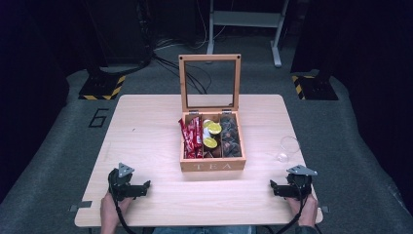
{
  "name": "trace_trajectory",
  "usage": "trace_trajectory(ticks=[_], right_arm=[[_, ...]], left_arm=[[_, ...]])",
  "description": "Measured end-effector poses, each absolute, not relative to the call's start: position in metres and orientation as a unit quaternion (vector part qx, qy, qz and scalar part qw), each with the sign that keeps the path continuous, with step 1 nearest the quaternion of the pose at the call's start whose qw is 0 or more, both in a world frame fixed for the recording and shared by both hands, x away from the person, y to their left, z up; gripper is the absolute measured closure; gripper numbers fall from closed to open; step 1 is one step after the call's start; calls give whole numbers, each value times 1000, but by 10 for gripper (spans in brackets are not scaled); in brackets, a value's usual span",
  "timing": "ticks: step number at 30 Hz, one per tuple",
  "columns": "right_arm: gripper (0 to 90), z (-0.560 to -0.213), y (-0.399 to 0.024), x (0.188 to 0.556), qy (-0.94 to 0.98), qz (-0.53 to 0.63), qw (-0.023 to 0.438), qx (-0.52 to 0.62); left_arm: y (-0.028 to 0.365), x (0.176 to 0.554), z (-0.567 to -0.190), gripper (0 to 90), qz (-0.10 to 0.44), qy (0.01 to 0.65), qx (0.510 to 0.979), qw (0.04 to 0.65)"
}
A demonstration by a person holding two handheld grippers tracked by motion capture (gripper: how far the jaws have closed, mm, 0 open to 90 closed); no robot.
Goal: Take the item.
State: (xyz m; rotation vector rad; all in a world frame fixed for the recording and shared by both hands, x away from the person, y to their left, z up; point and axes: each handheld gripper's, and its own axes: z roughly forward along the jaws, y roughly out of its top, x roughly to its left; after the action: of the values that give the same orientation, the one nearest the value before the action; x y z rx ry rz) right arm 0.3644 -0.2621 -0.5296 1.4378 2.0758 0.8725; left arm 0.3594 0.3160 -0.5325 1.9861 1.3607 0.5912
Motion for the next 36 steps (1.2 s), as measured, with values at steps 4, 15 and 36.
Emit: trace_trajectory(ticks=[4, 15, 36], right_arm=[[10, -530, -263, 365, 757, 319, 230, 522], [8, -529, -263, 365, 756, 316, 229, 525], [13, -499, -253, 358, 752, 348, 215, 517]], left_arm=[[316, 359, -532, 2, 225, 519, 758, 325], [316, 359, -532, 2, 224, 519, 761, 320], [316, 359, -532, 2, 224, 520, 759, 321]])
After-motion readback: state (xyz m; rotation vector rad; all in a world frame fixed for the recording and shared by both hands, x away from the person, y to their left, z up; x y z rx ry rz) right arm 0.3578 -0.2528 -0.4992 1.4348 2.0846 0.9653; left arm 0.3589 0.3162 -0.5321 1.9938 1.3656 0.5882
